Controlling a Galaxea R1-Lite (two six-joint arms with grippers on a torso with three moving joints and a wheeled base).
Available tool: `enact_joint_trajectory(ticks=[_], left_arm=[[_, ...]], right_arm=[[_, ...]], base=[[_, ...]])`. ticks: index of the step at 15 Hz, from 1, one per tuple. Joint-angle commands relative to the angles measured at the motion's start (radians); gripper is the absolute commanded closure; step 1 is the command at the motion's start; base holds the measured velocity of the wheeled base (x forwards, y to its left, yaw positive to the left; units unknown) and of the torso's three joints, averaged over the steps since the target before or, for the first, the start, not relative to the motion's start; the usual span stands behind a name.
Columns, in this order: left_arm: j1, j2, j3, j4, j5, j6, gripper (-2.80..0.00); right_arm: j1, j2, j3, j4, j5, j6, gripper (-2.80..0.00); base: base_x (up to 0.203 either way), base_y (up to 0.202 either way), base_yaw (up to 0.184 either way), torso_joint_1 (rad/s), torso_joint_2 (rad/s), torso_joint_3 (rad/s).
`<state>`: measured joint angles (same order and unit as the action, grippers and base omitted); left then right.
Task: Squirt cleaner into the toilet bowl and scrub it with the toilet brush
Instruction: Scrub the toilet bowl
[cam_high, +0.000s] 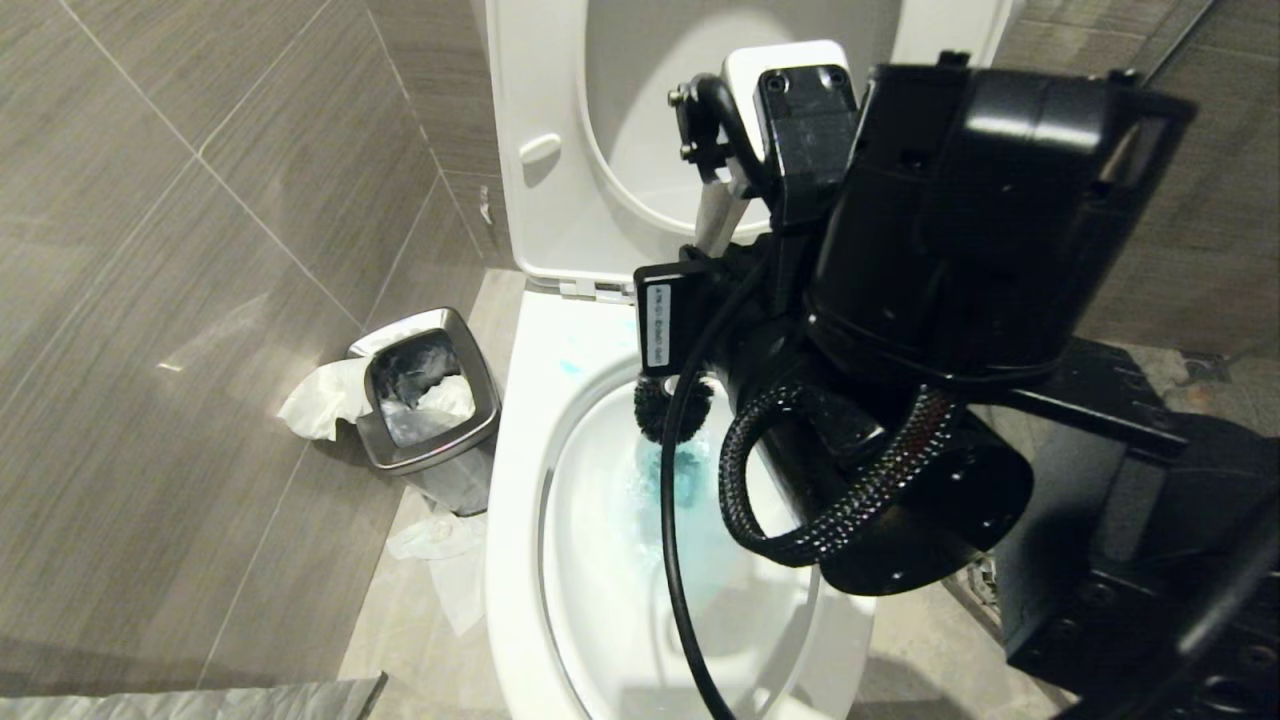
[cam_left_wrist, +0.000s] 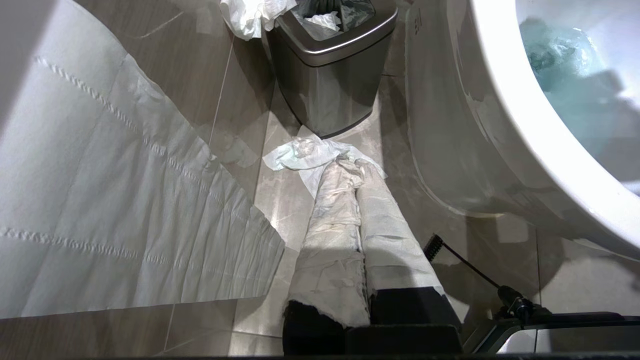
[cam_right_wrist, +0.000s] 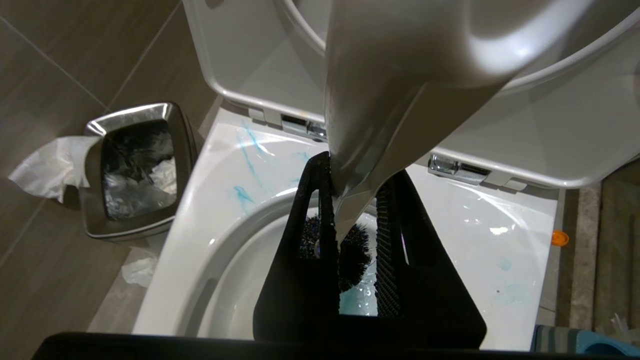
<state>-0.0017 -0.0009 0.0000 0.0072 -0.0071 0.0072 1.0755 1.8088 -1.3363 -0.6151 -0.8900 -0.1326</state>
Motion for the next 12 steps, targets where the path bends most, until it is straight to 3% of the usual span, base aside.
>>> enact_joint_trajectory(ticks=[1, 7, 12], left_arm=[[0.000, 0.001, 0.002, 0.000, -0.001, -0.003, 0.00], [0.000, 0.001, 0.002, 0.000, 0.000, -0.001, 0.00], [0.000, 0.001, 0.002, 0.000, 0.000, -0.001, 0.00]], right_arm=[[0.011, -0.022, 0.001, -0.003, -0.006, -0.001, 0.00], [0.005, 0.024, 0.027, -0.004, -0.029, 0.021, 0.00], [-0.021, 0.168, 0.003, -0.006, -0.031, 0.093, 0.00]], base=[[0.000, 0.000, 0.000, 0.000, 0.00, 0.000], [0.000, 0.000, 0.000, 0.000, 0.00, 0.000], [0.000, 0.000, 0.000, 0.000, 0.00, 0.000]])
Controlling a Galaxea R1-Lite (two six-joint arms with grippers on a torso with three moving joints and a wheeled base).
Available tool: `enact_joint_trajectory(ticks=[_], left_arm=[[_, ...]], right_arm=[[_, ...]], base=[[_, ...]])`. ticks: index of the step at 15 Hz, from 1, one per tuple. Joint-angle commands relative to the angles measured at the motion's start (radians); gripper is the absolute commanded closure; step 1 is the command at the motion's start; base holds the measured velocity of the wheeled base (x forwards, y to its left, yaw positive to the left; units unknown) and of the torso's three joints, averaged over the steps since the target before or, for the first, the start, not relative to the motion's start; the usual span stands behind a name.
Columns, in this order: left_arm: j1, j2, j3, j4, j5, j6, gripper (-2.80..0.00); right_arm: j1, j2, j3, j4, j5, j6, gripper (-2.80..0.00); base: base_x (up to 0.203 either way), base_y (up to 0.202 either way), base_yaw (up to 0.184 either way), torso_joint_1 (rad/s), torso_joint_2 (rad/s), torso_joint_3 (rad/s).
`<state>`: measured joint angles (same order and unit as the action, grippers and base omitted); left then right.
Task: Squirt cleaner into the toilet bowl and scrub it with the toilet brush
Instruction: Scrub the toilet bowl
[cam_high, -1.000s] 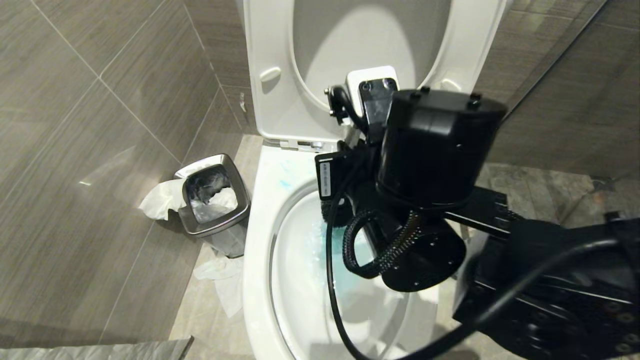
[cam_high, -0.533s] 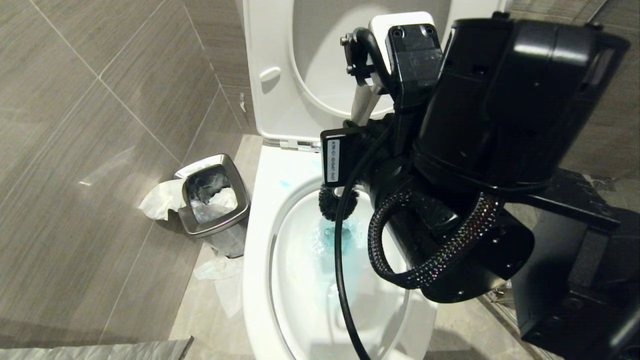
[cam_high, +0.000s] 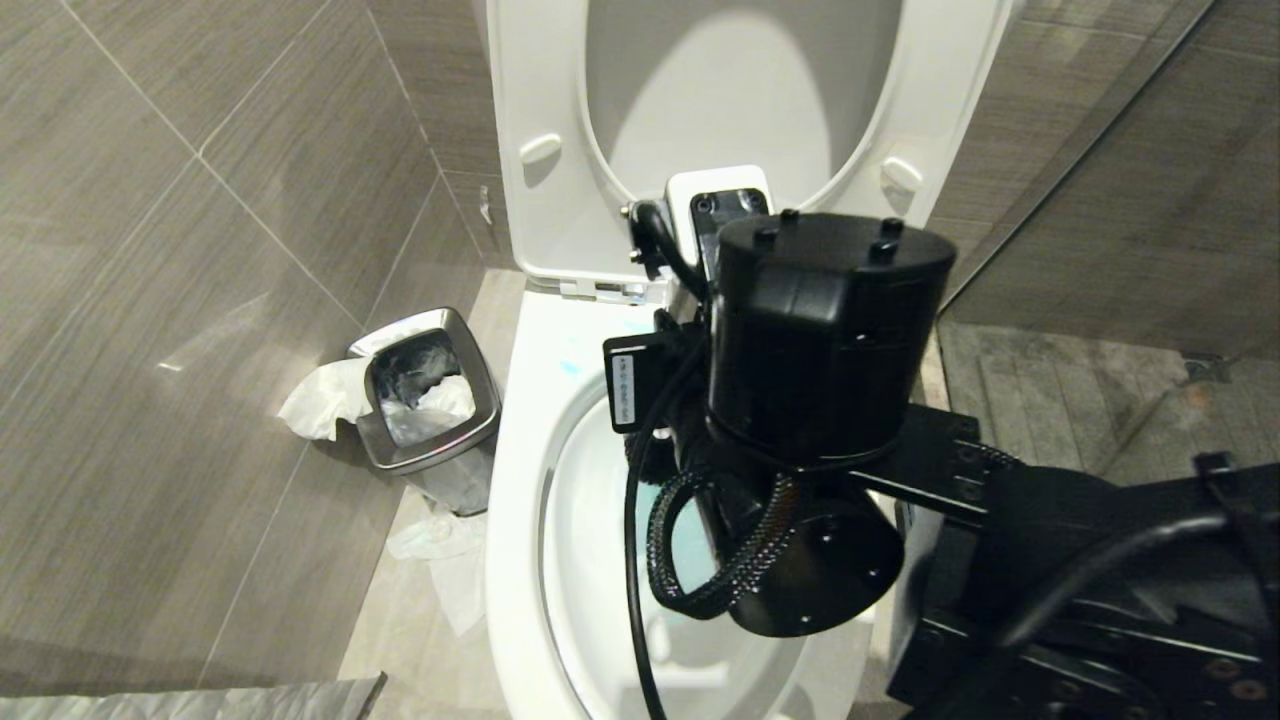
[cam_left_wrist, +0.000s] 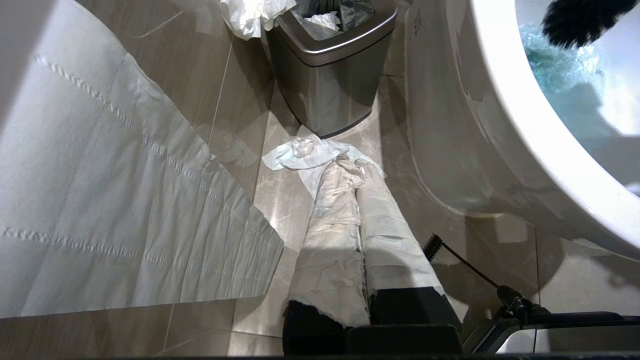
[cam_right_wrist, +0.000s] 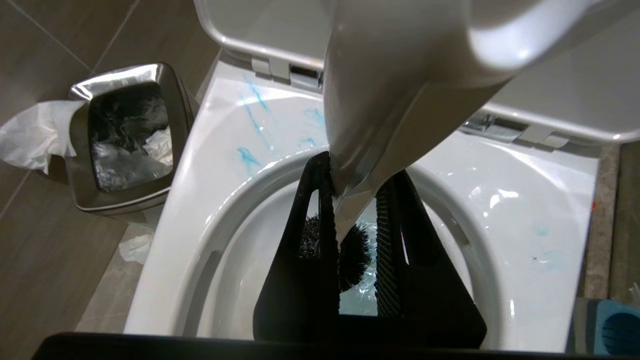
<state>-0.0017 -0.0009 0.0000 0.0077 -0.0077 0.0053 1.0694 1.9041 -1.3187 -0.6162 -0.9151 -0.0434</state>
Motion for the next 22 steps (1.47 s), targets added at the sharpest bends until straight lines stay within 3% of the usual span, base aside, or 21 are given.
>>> enact_joint_trajectory(ticks=[1, 8, 13, 22], left_arm=[[0.000, 0.001, 0.002, 0.000, 0.002, -0.001, 0.00], [0.000, 0.001, 0.002, 0.000, 0.002, -0.001, 0.00], [0.000, 0.001, 0.002, 0.000, 0.003, -0.002, 0.00], [0.000, 0.001, 0.002, 0.000, 0.002, -0.002, 0.00]], right_arm=[[-0.035, 0.098, -0.044, -0.005, -0.007, 0.007, 0.00], [-0.089, 0.166, -0.088, -0.009, -0.005, 0.009, 0.00], [-0.091, 0.235, -0.201, -0.007, -0.004, 0.010, 0.00], [-0.013, 0.228, -0.179, -0.004, -0.005, 0.010, 0.00]], base=[[0.000, 0.000, 0.000, 0.000, 0.00, 0.000], [0.000, 0.000, 0.000, 0.000, 0.00, 0.000], [0.000, 0.000, 0.000, 0.000, 0.00, 0.000], [0.000, 0.000, 0.000, 0.000, 0.00, 0.059]])
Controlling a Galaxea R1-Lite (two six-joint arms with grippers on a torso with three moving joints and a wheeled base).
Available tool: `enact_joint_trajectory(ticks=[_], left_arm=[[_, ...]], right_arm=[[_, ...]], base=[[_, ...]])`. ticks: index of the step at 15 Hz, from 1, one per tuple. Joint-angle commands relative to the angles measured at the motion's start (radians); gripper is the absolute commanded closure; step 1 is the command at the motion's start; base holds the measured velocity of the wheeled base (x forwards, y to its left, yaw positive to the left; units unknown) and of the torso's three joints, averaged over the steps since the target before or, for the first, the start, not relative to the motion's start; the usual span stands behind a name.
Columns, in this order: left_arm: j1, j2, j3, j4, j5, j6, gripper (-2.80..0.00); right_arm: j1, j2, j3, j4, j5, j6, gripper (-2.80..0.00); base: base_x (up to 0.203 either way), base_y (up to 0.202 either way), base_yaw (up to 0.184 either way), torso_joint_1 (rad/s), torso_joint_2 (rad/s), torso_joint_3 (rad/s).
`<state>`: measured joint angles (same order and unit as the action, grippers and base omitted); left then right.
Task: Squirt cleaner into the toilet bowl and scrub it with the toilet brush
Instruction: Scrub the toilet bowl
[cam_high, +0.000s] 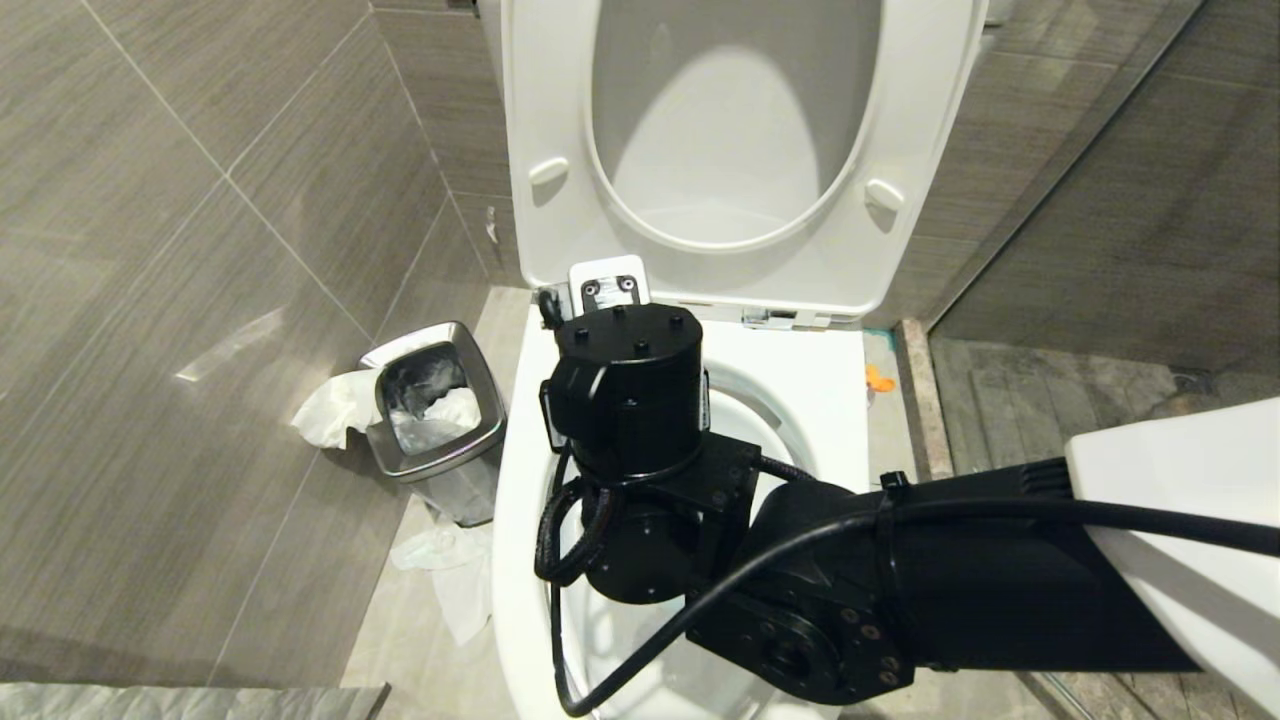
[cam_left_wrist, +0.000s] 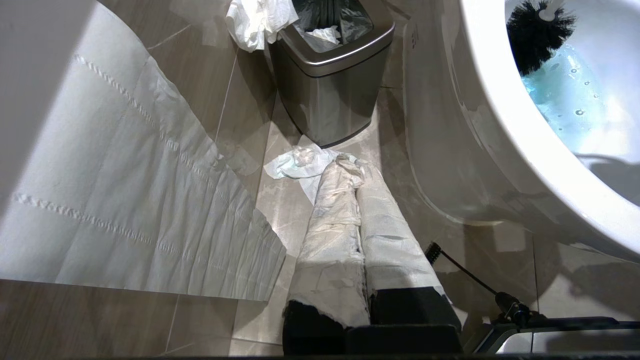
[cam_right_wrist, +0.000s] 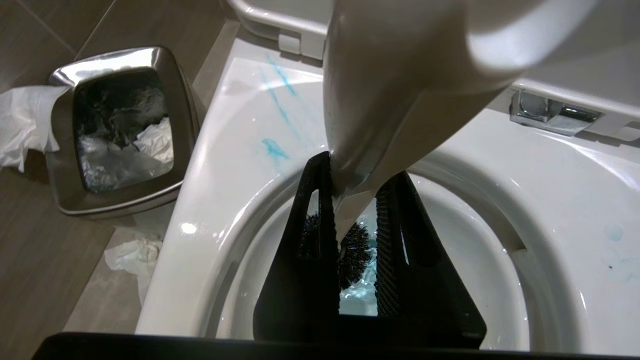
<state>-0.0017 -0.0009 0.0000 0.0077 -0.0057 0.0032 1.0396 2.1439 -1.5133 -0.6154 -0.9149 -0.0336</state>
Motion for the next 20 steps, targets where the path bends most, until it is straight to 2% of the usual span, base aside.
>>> enact_joint_trajectory(ticks=[1, 5, 11, 18, 20], left_arm=[[0.000, 0.001, 0.002, 0.000, 0.001, 0.000, 0.00], [0.000, 0.001, 0.002, 0.000, 0.001, 0.000, 0.00], [0.000, 0.001, 0.002, 0.000, 0.001, -0.002, 0.00], [0.000, 0.001, 0.002, 0.000, 0.001, -0.002, 0.00], [0.000, 0.001, 0.002, 0.000, 0.001, -0.002, 0.00]], right_arm=[[0.035, -0.022, 0.035, -0.004, -0.005, 0.000, 0.00], [0.084, -0.070, 0.104, -0.004, -0.011, 0.001, 0.00], [0.100, -0.152, 0.257, -0.005, -0.023, 0.004, 0.00], [0.132, -0.228, 0.387, -0.006, -0.022, 0.036, 0.00], [0.133, -0.237, 0.434, -0.004, -0.023, 0.075, 0.00]], base=[[0.000, 0.000, 0.000, 0.000, 0.00, 0.000], [0.000, 0.000, 0.000, 0.000, 0.00, 0.092], [0.000, 0.000, 0.000, 0.001, 0.00, 0.196], [0.000, 0.000, 0.000, 0.004, 0.00, 0.199], [0.000, 0.000, 0.000, 0.000, 0.00, 0.135]])
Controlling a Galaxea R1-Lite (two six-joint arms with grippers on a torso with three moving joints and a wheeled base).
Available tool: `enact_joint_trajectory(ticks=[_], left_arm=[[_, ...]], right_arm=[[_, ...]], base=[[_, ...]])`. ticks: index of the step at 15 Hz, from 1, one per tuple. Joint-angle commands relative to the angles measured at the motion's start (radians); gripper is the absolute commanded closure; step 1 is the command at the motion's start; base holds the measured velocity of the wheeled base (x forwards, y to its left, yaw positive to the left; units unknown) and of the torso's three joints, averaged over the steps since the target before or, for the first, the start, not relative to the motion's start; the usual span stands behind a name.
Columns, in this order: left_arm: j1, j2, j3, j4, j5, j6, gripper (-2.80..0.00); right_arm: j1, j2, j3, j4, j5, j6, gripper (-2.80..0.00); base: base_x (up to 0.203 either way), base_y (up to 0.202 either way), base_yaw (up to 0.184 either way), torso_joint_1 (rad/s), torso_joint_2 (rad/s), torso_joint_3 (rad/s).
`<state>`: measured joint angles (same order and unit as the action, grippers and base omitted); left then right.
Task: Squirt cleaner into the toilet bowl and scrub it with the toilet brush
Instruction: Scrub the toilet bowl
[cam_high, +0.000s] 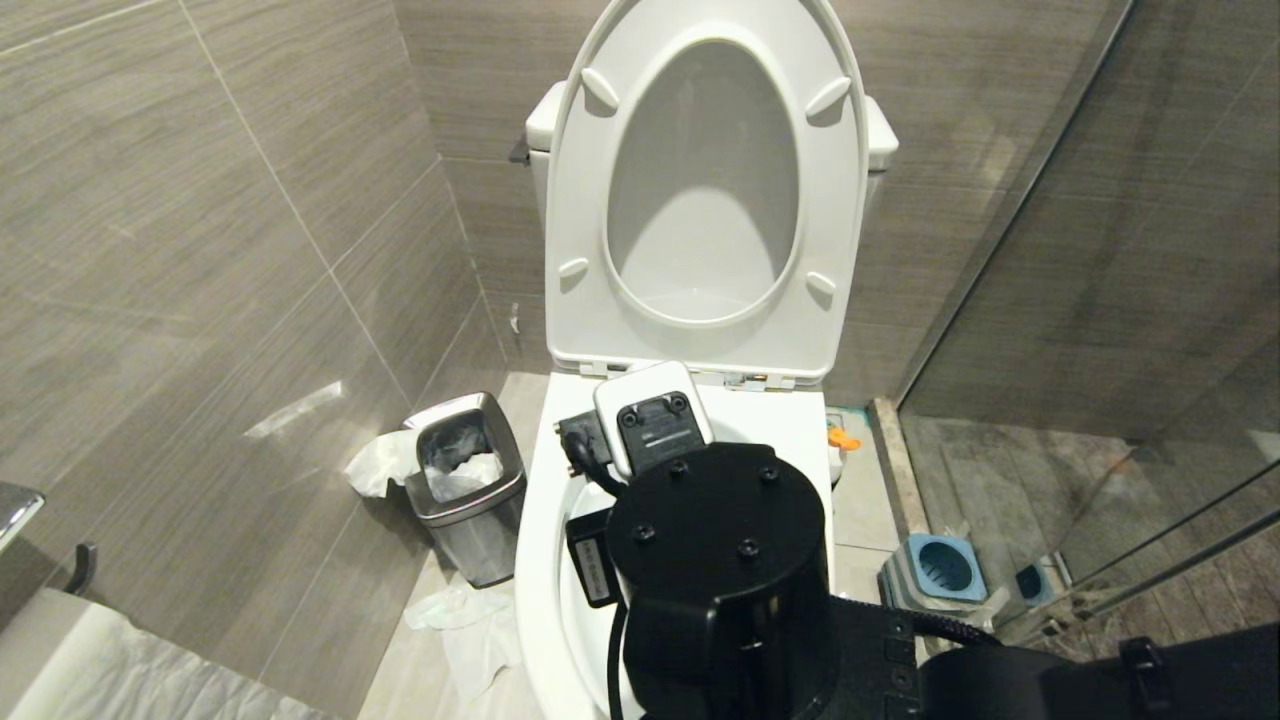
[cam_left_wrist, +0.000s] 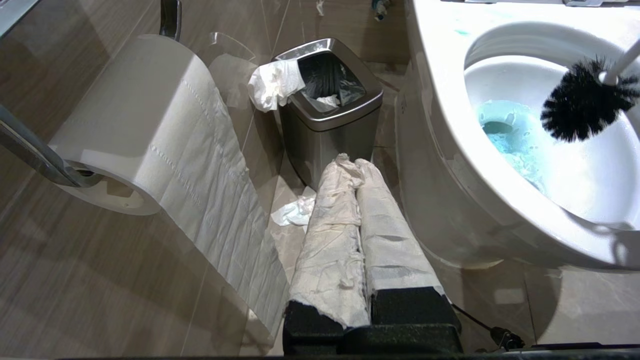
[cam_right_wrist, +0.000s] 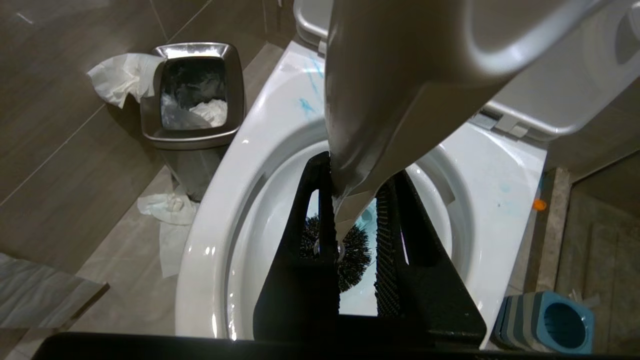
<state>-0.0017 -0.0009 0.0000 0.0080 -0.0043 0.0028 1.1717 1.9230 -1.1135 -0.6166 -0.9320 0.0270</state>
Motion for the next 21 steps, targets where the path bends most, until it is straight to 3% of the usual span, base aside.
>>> enact_joint_trajectory(ticks=[1, 9, 21], left_arm=[[0.000, 0.001, 0.002, 0.000, -0.001, 0.000, 0.00], [0.000, 0.001, 0.002, 0.000, -0.002, -0.001, 0.00], [0.000, 0.001, 0.002, 0.000, 0.000, 0.000, 0.00]], right_arm=[[0.000, -0.027, 0.069, -0.002, -0.006, 0.026, 0.00], [-0.027, -0.010, 0.100, -0.003, 0.004, 0.044, 0.00], [-0.223, 0.112, 0.036, -0.006, 0.045, 0.122, 0.00]], base=[[0.000, 0.000, 0.000, 0.002, 0.00, 0.060], [0.000, 0.000, 0.000, 0.001, 0.00, 0.008], [0.000, 0.000, 0.000, 0.000, 0.00, 0.000]])
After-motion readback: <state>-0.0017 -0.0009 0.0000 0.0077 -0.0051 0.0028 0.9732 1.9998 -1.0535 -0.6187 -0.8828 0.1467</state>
